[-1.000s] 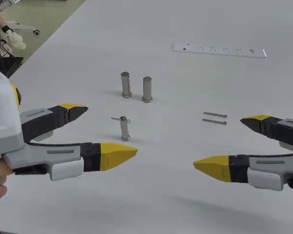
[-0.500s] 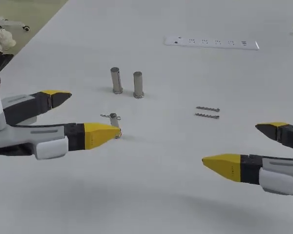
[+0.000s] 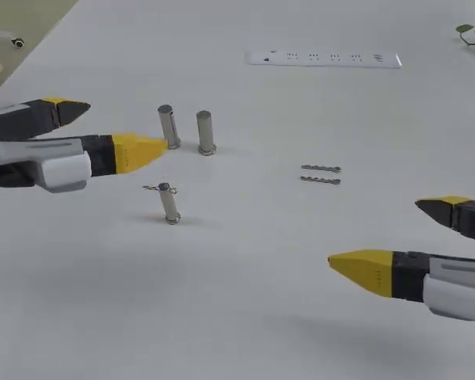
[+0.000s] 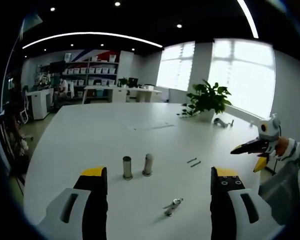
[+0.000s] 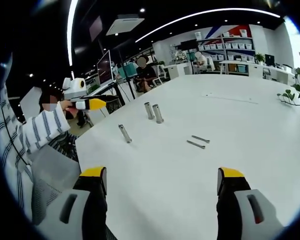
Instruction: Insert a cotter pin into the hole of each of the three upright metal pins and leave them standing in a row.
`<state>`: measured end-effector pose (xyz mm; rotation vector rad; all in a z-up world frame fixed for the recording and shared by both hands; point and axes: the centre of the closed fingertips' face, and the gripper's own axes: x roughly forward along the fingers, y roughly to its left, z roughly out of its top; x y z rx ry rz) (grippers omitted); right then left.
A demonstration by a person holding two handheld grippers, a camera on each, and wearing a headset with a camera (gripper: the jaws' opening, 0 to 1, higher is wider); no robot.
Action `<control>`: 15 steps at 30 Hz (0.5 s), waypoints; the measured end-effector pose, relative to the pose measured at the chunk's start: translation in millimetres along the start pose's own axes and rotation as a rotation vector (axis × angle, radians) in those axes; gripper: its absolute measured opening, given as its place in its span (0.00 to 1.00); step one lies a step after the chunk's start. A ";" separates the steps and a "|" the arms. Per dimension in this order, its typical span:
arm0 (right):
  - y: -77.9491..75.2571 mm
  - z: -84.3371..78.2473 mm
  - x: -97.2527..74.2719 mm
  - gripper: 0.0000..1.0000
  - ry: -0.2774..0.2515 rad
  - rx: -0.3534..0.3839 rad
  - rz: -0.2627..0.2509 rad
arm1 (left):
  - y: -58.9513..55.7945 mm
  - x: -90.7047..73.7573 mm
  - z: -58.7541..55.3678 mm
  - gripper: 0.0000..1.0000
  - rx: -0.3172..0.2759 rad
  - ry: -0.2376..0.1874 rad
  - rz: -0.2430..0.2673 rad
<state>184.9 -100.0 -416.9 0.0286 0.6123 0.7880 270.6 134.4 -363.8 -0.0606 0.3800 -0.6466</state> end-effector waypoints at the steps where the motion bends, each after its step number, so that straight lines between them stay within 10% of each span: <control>1: 0.0 -0.1 -0.1 0.90 -0.001 0.001 -0.001 | 4.3 3.0 0.9 0.82 0.003 0.000 0.006; 15: -7.9 4.8 -5.3 0.84 -0.039 0.037 -0.028 | 38.1 40.3 -11.8 0.70 0.036 0.064 0.012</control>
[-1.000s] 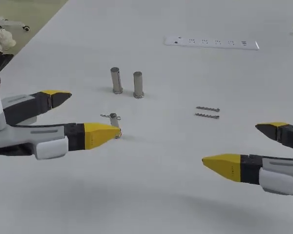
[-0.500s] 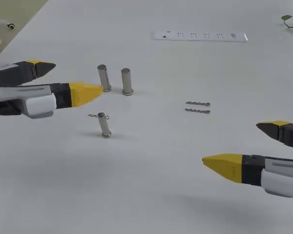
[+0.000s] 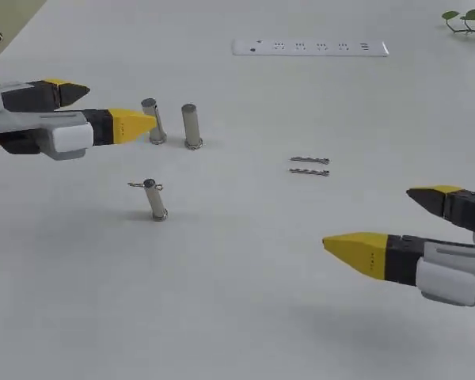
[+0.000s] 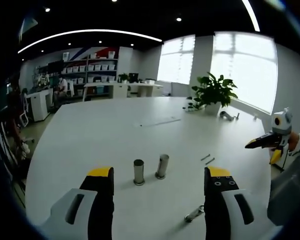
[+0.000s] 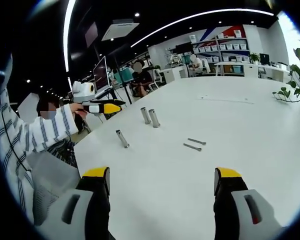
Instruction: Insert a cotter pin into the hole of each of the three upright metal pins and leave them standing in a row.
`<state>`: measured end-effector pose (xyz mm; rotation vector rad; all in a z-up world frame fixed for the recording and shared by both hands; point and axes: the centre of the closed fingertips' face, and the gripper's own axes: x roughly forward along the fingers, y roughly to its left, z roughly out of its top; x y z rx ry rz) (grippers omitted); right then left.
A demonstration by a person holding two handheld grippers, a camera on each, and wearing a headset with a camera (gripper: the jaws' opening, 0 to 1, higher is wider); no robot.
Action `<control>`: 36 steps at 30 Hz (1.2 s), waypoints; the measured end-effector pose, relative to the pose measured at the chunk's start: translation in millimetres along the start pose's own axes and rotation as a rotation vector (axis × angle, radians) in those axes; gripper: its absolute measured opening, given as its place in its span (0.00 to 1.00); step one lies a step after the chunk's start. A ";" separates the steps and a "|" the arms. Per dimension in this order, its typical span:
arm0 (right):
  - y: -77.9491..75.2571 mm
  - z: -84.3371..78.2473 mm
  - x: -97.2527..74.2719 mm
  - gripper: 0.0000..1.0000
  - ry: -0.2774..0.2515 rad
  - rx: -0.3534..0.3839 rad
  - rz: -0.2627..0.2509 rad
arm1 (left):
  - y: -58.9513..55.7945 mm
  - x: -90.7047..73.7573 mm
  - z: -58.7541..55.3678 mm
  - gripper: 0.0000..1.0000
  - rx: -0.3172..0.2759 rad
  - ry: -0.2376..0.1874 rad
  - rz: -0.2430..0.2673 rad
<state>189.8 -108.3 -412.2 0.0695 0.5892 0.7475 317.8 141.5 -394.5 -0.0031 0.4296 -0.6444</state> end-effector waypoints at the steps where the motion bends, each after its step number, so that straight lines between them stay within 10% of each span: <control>1: -1.1 0.0 -1.0 0.84 -0.002 0.001 -0.007 | 1.5 2.3 -1.8 0.68 0.002 0.005 -0.001; 14: -1.2 -3.8 -6.9 0.82 0.011 -0.003 -0.039 | 5.4 35.4 -13.8 0.51 0.051 0.064 -0.007; 36: 1.0 -2.6 3.3 0.80 0.030 -0.014 -0.038 | 13.9 72.0 -30.0 0.29 -0.061 0.110 0.025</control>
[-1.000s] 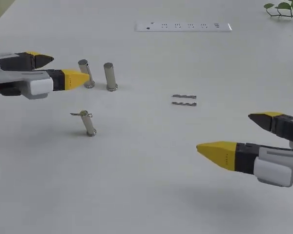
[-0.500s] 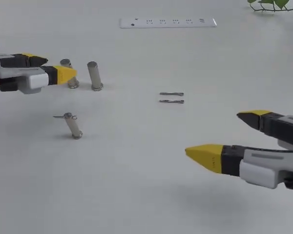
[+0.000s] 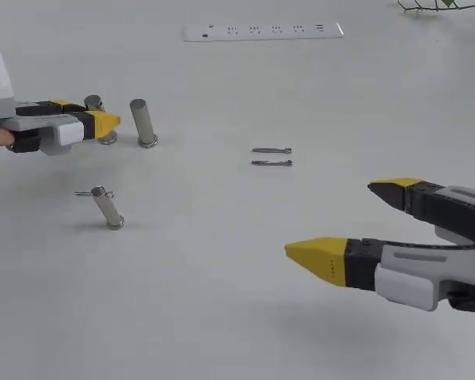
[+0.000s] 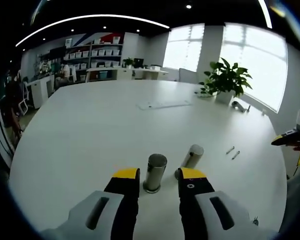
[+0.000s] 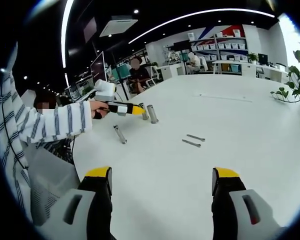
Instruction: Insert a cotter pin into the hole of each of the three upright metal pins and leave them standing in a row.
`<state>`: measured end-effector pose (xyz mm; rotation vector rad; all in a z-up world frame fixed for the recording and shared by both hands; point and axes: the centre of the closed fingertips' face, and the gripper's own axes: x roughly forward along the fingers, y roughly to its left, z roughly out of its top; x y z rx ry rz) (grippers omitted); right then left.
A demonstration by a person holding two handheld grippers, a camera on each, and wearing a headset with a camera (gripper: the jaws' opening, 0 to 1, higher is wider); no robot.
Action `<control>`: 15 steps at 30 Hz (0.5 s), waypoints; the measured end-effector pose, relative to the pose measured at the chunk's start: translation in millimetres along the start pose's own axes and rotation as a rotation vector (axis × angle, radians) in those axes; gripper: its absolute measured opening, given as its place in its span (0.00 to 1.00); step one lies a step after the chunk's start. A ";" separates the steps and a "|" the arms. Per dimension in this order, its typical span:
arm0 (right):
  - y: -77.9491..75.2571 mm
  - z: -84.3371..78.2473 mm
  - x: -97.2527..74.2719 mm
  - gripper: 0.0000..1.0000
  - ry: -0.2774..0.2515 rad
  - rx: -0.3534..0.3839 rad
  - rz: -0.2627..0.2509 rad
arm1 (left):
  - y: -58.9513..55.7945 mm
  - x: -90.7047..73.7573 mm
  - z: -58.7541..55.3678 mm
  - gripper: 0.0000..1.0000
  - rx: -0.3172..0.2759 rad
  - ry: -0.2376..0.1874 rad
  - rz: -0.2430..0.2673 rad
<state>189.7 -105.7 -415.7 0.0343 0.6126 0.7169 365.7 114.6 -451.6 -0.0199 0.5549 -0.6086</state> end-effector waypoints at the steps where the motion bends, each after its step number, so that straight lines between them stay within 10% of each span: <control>1: -0.2 0.1 0.0 0.80 0.000 0.002 0.000 | -0.9 1.2 -0.8 0.30 0.001 0.002 -0.004; 15: -2.1 -0.4 1.2 0.80 -0.008 0.014 -0.002 | 15.8 13.3 -4.1 0.10 0.128 0.013 0.041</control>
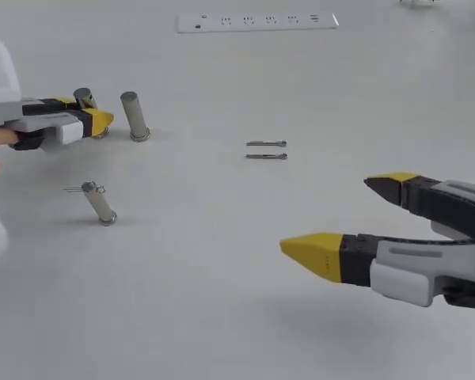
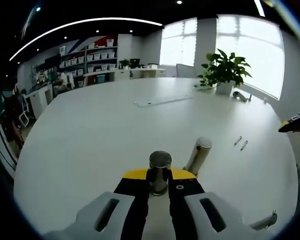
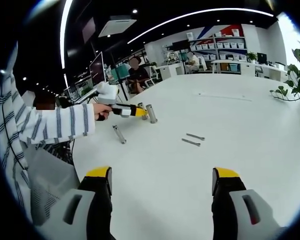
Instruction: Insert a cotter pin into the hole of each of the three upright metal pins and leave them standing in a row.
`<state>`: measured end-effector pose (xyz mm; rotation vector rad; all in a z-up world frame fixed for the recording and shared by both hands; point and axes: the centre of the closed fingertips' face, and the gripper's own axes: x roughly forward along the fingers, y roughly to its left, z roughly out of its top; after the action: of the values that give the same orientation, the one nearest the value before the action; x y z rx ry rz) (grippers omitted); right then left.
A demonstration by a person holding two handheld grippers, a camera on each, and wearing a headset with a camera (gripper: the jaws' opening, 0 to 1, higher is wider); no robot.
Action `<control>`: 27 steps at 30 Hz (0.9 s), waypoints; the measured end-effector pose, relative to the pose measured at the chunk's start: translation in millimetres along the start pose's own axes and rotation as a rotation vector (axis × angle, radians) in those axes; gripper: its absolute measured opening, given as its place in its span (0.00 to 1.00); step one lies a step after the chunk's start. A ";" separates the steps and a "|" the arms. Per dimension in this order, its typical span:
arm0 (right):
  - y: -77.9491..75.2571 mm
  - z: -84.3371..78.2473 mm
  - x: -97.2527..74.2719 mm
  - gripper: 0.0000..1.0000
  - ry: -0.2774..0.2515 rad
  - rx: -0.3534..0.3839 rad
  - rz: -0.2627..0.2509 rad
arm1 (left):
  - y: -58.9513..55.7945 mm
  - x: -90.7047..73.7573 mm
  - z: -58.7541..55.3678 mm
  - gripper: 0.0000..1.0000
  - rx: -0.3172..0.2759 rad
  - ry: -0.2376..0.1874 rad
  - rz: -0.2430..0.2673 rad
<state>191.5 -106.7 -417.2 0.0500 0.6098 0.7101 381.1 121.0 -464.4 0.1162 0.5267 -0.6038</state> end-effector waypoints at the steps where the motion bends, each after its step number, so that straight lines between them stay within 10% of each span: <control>1: 0.2 0.4 0.0 0.80 -0.003 0.002 0.002 | -1.9 0.9 -0.2 0.10 -0.027 -0.001 -0.007; 13: 3.1 -1.0 -0.2 0.79 -0.005 -0.011 0.011 | 10.5 -2.1 -2.8 0.09 -0.066 0.043 0.074; 27: 8.2 8.0 -1.2 0.78 -0.037 -0.029 0.027 | 2.6 -51.4 32.8 0.09 -0.054 -0.040 0.118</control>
<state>190.2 -99.8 -408.0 0.0444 0.5647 0.7426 361.2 141.0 -410.3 0.0832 0.4934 -0.4754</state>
